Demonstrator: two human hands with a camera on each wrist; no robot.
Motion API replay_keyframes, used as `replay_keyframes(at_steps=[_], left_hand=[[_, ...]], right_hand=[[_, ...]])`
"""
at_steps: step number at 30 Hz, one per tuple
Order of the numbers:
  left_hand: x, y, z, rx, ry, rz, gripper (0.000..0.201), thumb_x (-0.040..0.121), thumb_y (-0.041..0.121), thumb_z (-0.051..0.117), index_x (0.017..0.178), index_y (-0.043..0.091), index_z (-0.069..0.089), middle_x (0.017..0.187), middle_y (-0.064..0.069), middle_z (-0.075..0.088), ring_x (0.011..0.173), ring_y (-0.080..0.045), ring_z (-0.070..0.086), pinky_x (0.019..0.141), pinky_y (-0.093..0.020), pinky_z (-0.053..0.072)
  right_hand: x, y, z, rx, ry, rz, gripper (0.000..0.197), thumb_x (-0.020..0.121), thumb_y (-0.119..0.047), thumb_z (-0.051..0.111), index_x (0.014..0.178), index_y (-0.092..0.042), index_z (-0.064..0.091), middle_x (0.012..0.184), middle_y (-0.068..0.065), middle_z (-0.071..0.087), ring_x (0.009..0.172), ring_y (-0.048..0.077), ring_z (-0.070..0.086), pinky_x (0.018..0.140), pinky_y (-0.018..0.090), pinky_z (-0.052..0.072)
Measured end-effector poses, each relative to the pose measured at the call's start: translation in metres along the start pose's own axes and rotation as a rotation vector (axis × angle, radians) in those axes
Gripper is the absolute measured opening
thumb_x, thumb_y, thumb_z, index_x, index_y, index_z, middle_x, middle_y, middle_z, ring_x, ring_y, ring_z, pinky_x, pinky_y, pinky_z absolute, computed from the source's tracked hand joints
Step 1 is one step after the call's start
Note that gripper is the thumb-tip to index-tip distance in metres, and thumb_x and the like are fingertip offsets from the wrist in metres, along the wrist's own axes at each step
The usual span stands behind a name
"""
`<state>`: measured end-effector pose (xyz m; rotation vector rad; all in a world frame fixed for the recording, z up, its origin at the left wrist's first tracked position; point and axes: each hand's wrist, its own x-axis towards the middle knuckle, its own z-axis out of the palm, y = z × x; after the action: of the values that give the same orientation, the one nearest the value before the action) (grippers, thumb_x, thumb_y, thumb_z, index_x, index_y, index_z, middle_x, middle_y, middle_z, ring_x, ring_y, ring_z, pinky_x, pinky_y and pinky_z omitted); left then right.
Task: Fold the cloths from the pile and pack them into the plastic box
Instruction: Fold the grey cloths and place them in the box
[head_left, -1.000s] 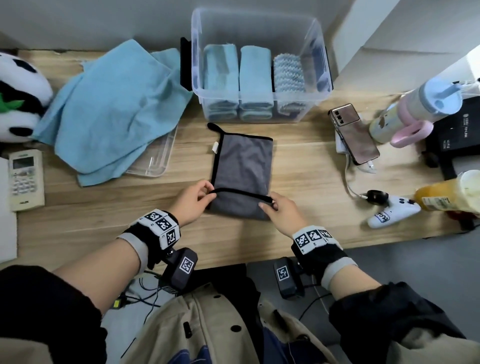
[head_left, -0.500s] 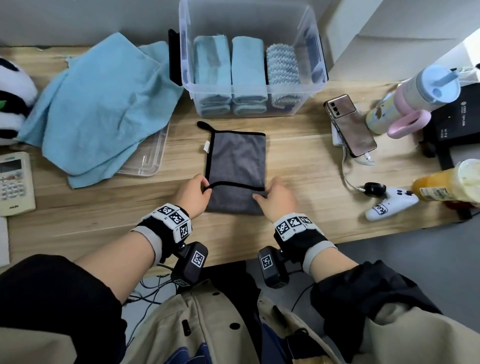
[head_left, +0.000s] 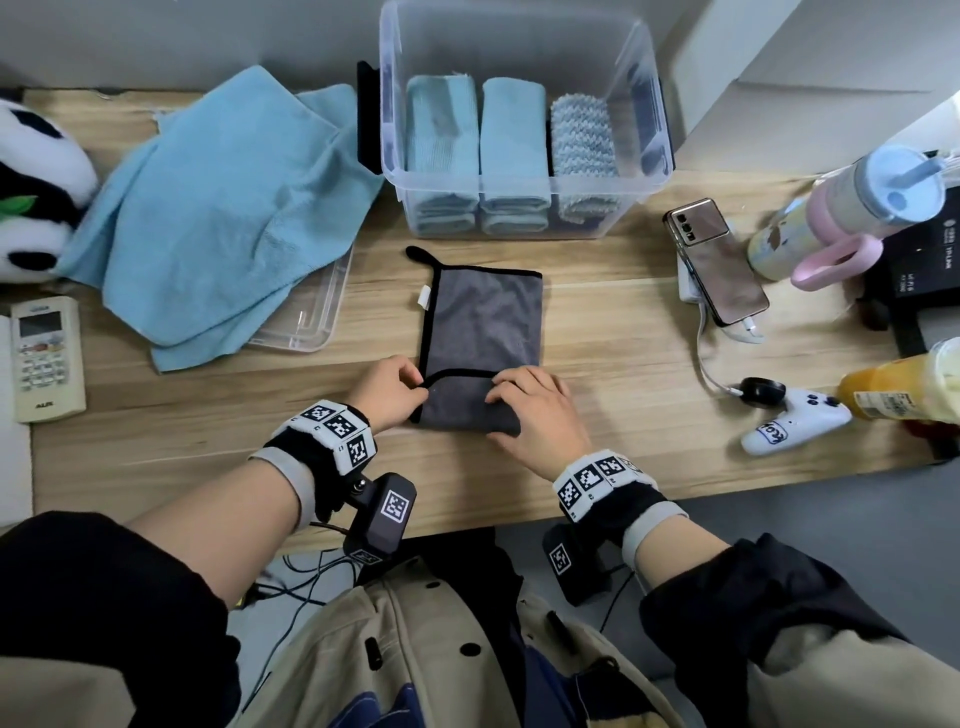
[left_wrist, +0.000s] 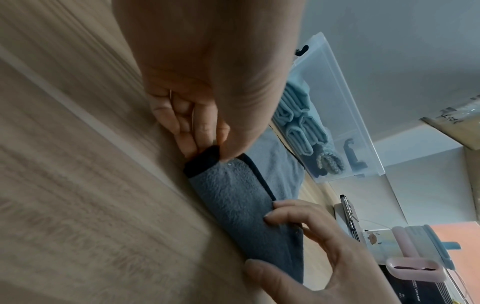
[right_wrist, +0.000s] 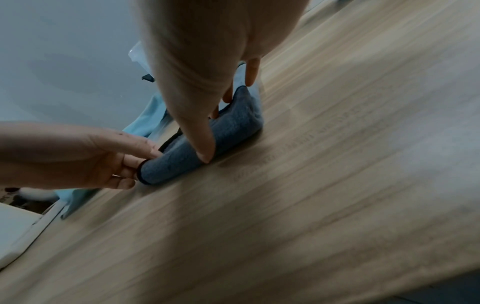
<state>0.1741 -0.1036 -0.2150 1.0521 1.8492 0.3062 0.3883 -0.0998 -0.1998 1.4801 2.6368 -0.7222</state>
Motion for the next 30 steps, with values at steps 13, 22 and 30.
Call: replay_keyframes(at_steps=[13,22,30], left_hand=[[-0.008,0.004,-0.015,0.189,-0.179,0.473,0.066,0.054,0.05,0.082,0.111,0.023,0.065,0.117,0.008,0.053,0.112,-0.008,0.045,0.101,-0.021,0.029],[0.011,0.01,-0.011,0.019,0.06,0.273,0.02,0.084,0.018,0.065,0.103,0.013,0.063,0.097,-0.007,0.069,0.093,-0.026,0.062,0.084,-0.035,0.048],[0.023,0.02,-0.003,-0.065,0.116,0.104,0.039,0.085,0.031,0.064,0.118,0.014,0.054,0.097,-0.012,0.066,0.091,-0.027,0.063,0.086,-0.038,0.051]], right_hand=[[0.021,-0.001,-0.027,0.251,0.023,0.136,0.019,0.089,-0.026,0.052,0.106,-0.019,0.057,0.089,0.007,0.068,0.085,0.028,0.06,0.075,0.032,0.041],[0.032,0.025,-0.02,0.626,0.043,0.364,0.042,0.078,-0.034,0.071,0.114,-0.023,0.052,0.107,-0.008,0.058,0.1,0.011,0.054,0.089,0.027,0.042],[0.046,0.025,-0.011,0.608,0.192,0.589,0.038,0.08,-0.02,0.069,0.114,-0.016,0.05,0.095,-0.003,0.057,0.087,0.02,0.058,0.086,0.041,0.049]])
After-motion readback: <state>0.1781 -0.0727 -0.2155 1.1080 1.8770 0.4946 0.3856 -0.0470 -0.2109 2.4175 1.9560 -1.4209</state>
